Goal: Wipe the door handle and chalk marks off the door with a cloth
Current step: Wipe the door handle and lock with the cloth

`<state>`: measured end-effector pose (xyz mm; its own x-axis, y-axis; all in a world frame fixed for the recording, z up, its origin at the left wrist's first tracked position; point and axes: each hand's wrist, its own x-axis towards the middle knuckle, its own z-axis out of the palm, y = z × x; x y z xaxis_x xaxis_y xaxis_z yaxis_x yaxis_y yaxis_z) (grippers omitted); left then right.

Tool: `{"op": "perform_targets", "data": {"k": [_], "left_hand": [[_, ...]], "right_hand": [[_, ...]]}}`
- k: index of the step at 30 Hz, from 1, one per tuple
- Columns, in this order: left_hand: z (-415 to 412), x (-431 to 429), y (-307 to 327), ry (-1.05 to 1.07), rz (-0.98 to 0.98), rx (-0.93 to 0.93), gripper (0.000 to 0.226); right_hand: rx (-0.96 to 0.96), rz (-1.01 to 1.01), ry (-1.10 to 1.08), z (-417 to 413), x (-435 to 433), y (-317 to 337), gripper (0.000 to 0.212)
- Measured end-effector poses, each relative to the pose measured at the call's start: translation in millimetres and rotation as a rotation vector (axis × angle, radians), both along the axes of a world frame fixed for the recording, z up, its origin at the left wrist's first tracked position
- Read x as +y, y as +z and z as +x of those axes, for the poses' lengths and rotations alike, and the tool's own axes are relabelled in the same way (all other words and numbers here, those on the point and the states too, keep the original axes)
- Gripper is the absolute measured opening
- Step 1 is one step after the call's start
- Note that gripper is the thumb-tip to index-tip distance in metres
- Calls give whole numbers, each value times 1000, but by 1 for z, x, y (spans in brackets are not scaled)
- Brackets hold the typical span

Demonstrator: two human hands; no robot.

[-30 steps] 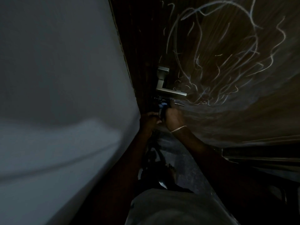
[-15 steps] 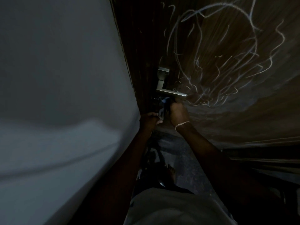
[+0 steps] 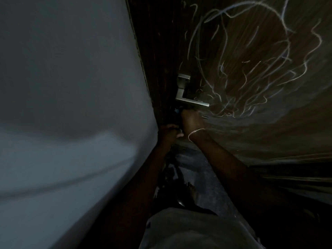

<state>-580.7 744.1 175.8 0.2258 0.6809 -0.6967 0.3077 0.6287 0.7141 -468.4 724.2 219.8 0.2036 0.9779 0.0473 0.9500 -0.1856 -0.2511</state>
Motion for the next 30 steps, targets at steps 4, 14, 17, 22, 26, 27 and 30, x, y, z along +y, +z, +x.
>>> {"op": "perform_targets", "data": {"k": [4,14,17,22,26,27,30], "left_hand": [[-2,-1,0,16,2,-47,34],[-2,-3,3,60,-49,-89,26],[-1,-2,4,87,-77,-113,33],[0,-2,7,53,-66,-91,35],[-1,-2,11,55,-75,-125,36],[-1,-3,11,52,-67,-125,36],[-1,-5,12,69,-53,-128,38]], "right_hand": [[-8,-34,-21,-2,-3,-3,20],[133,134,-90,38,-41,-20,20],[254,170,-231,49,-48,-28,15],[182,76,-144,40,-33,-32,20],[145,30,-152,46,-41,-29,21],[124,38,-181,54,-48,-30,19],[84,58,-272,69,-61,-30,13]]}}
